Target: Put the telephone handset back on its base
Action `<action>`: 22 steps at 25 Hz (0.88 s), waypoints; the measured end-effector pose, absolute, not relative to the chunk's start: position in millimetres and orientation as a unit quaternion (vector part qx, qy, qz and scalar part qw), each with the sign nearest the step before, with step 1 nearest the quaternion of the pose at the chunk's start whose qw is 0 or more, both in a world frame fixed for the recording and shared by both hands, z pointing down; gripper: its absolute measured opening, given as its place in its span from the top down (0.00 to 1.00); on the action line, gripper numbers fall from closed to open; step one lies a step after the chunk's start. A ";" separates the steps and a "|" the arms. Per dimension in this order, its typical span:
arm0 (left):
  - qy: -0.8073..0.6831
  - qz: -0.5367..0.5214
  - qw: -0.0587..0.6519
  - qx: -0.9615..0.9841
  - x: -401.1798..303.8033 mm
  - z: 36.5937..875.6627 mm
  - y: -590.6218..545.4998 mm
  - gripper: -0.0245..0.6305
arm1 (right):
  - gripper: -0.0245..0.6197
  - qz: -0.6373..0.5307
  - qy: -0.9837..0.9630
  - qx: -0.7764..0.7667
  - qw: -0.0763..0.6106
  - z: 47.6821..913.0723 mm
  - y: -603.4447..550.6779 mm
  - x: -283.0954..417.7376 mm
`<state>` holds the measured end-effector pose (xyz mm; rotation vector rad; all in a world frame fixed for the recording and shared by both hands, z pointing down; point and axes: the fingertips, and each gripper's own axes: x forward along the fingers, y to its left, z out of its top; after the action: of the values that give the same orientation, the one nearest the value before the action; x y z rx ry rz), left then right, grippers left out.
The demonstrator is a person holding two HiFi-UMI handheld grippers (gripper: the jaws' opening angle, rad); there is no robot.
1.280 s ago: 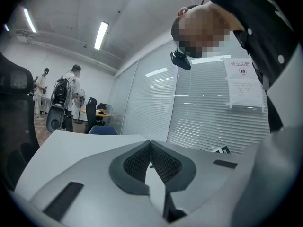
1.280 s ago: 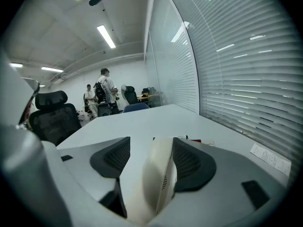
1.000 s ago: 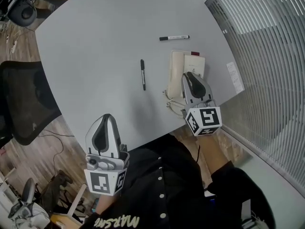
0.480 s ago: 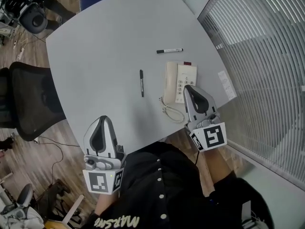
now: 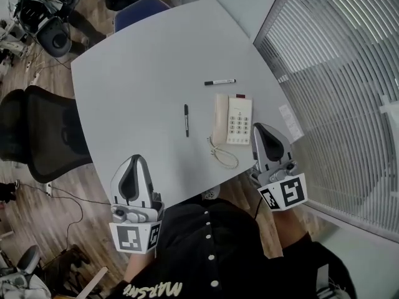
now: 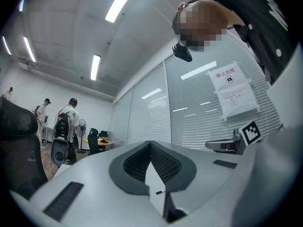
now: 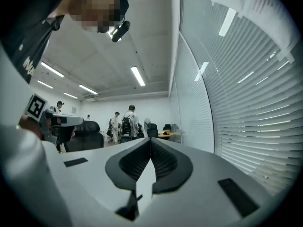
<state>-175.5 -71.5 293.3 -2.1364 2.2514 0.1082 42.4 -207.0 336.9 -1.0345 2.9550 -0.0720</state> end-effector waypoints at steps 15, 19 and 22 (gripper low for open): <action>0.730 0.050 0.064 -0.679 -165.7 266.4 -50.3 0.94 | 0.92 -0.020 0.925 -0.375 0.060 281.5 -204.1 98.1; 0.731 0.052 0.073 -0.677 -164.0 260.8 -43.7 0.94 | 0.92 -0.013 0.921 -0.382 0.074 269.8 -201.2 109.0; 0.733 0.054 0.078 -0.673 -166.2 256.4 -38.0 0.94 | 0.92 -0.014 0.918 -0.388 0.086 261.5 -198.6 115.9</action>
<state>-166.2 -38.0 256.4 -2.0159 2.1949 0.1616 115.9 -198.6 261.5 -1.1559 2.7340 -0.0418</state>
